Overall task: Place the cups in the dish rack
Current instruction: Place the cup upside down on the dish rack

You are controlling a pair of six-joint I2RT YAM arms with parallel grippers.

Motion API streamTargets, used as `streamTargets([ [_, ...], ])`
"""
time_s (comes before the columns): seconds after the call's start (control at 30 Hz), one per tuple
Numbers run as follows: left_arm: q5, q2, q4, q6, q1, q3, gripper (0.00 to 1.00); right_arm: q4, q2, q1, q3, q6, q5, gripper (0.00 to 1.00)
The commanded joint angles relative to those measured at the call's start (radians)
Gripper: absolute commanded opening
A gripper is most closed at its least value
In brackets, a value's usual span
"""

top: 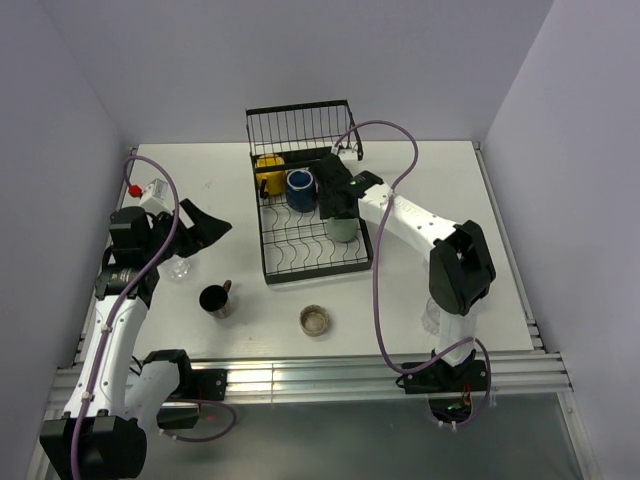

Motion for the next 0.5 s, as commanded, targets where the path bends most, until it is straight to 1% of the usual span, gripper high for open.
streamTargets([
  [0.0,-0.002,0.004,0.022,0.024,0.005,-0.002,0.84,0.03,0.024,-0.006,0.002,-0.005,0.01,0.44],
  [0.07,-0.001,0.005,0.022,0.024,0.005,0.0,0.84,0.024,0.029,-0.006,0.008,-0.005,0.014,0.5],
  [0.1,0.001,0.008,0.022,0.026,0.005,0.001,0.84,0.022,0.029,-0.006,0.008,-0.004,0.016,0.55],
  [0.17,0.001,0.013,0.013,0.032,0.005,0.009,0.84,0.019,0.03,-0.006,0.006,-0.001,0.019,0.62],
  [0.2,-0.002,0.014,0.01,0.035,0.005,0.01,0.84,0.019,0.03,-0.006,0.006,0.001,0.023,0.67],
  [0.47,0.001,0.019,0.013,0.036,0.005,0.007,0.85,0.009,0.021,-0.006,0.008,0.004,0.036,0.89],
])
